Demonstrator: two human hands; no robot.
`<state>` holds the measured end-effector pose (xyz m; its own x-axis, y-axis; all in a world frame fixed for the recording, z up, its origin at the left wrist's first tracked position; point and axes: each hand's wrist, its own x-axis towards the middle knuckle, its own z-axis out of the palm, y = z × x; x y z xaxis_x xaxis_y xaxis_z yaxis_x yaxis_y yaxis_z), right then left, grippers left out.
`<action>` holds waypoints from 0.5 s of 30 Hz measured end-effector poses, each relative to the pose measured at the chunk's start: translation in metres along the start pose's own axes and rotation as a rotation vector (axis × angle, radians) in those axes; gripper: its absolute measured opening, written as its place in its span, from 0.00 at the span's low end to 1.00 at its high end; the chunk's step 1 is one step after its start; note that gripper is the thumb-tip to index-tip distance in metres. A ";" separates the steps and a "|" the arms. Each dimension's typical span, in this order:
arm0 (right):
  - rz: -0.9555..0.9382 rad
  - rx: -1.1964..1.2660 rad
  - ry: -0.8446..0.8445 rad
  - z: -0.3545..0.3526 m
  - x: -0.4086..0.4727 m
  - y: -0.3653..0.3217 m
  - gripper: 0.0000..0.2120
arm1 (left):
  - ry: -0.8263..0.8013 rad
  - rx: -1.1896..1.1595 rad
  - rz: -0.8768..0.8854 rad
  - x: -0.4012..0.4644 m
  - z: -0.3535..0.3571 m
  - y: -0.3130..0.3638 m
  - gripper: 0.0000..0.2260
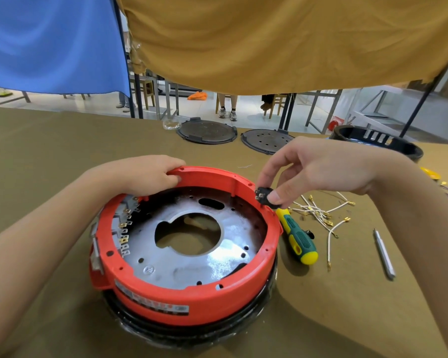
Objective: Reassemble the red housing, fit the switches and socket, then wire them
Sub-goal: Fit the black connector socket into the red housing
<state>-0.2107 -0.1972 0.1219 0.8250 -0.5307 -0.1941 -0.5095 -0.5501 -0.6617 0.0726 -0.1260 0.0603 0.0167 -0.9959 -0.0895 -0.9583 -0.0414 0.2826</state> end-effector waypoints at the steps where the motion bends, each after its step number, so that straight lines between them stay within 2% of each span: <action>1: 0.003 -0.004 -0.007 0.000 0.000 0.000 0.10 | 0.002 0.000 -0.001 0.000 0.000 0.000 0.05; 15: 0.005 -0.023 -0.010 -0.001 -0.002 -0.002 0.09 | -0.002 0.014 -0.011 0.000 0.000 0.001 0.06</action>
<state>-0.2111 -0.1956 0.1242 0.8250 -0.5268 -0.2046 -0.5188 -0.5625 -0.6438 0.0716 -0.1260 0.0610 0.0266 -0.9952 -0.0943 -0.9619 -0.0511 0.2684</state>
